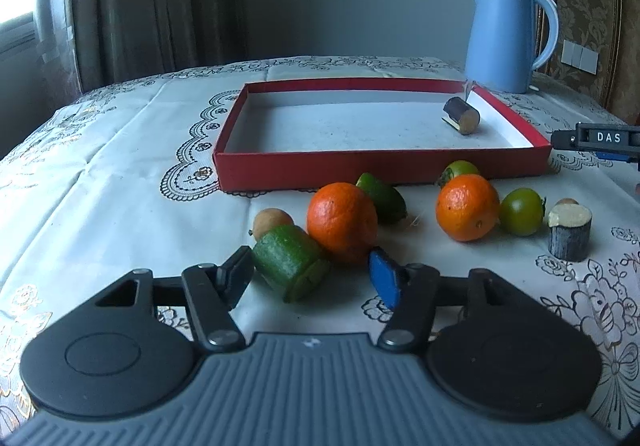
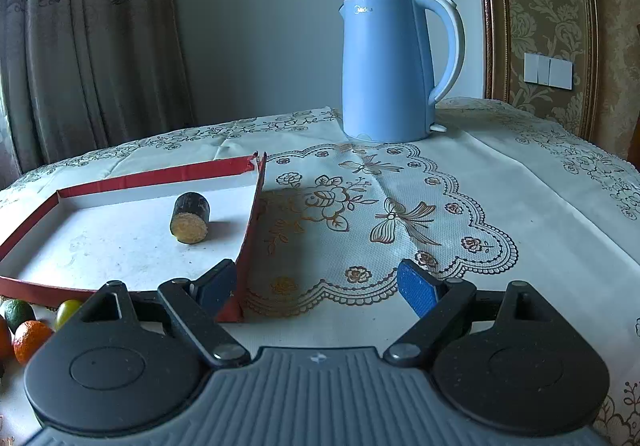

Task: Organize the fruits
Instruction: 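Grasp the green cucumber chunk with the left tool, then carry the cucumber chunk into the red tray and open the left tool, then grasp the second dark cut stem piece with the right tool, then carry the stem piece into the red tray and open the right tool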

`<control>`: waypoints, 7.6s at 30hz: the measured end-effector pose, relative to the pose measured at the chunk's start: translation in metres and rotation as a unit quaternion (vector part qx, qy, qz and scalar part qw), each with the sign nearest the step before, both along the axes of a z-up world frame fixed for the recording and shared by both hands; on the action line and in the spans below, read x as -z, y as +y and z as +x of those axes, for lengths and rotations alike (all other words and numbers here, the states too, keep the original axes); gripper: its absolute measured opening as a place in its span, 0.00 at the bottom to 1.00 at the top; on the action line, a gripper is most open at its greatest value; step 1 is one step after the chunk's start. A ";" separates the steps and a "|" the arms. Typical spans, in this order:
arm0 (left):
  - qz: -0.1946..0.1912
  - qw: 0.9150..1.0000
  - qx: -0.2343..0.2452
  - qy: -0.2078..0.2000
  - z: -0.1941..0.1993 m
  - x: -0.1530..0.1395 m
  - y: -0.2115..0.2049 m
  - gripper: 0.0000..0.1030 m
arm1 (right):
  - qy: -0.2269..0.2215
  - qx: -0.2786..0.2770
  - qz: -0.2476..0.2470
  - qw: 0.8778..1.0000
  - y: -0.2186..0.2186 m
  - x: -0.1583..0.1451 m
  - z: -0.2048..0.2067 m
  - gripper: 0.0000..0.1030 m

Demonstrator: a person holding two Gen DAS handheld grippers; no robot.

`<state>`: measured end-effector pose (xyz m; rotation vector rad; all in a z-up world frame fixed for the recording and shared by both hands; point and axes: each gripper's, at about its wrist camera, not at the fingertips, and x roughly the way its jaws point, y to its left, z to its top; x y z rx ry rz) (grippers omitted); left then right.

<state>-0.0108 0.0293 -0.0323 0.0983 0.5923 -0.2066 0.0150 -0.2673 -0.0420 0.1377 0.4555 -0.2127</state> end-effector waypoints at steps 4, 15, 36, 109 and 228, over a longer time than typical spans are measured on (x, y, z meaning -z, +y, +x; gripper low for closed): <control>0.001 1.000 0.002 -0.001 -0.003 0.000 -0.001 0.50 | 0.000 0.000 0.000 1.000 0.000 0.000 0.000 0.85; 0.016 1.000 0.009 -0.012 -0.006 -0.002 0.000 0.32 | 0.000 0.000 0.002 1.000 0.000 0.000 0.000 0.85; -0.011 0.998 0.008 -0.061 0.036 -0.049 -0.009 0.32 | 0.001 0.005 0.000 1.000 0.000 0.001 -0.001 0.89; -0.017 0.998 -0.059 0.030 0.018 0.003 0.024 0.96 | 0.004 0.019 0.022 1.000 -0.008 0.004 0.001 1.00; -0.009 0.998 -0.054 0.038 0.023 0.003 0.019 1.00 | 0.029 -0.144 -0.146 0.978 0.082 -0.011 0.076 0.69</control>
